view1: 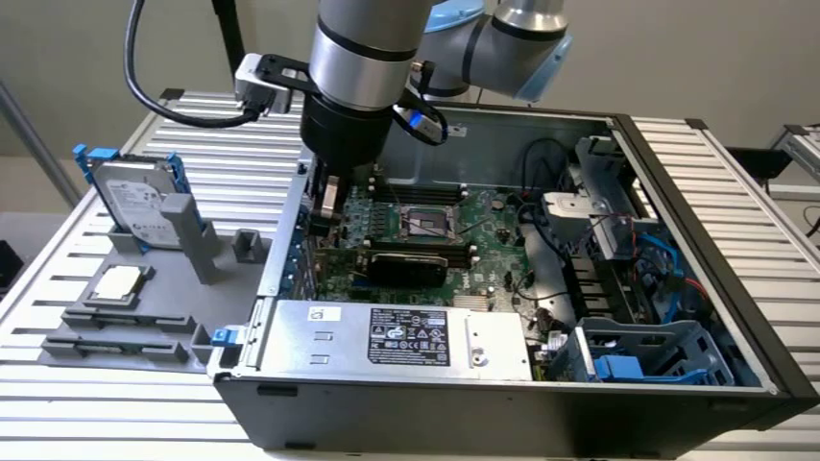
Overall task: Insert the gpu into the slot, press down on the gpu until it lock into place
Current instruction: 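Press down on the gpu until it lock into place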
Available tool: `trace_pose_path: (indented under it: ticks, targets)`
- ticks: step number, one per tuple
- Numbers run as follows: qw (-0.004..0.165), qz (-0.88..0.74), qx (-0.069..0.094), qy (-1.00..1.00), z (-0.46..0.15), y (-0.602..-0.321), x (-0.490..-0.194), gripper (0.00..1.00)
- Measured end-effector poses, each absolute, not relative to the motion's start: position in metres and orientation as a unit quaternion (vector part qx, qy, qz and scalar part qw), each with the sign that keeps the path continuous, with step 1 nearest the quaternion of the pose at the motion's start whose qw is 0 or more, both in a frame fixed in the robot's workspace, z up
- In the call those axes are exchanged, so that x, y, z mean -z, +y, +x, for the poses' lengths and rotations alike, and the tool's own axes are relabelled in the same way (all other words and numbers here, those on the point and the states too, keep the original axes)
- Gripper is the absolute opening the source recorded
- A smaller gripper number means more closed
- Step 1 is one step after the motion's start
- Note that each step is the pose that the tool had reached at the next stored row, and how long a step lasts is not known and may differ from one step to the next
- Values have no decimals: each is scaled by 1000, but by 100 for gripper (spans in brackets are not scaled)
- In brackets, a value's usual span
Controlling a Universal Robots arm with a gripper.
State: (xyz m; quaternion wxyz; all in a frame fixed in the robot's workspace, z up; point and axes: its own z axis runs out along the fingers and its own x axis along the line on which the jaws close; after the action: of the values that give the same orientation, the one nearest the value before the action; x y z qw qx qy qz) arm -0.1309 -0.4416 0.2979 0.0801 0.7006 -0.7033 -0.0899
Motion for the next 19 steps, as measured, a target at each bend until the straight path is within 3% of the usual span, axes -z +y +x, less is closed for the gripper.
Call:
trace_pose_path:
  ticks: [15,19]
  targets:
    - [80,701,89,-703,-118,-442,-299,11]
    - [69,704,79,-703,-112,-442,-299,11]
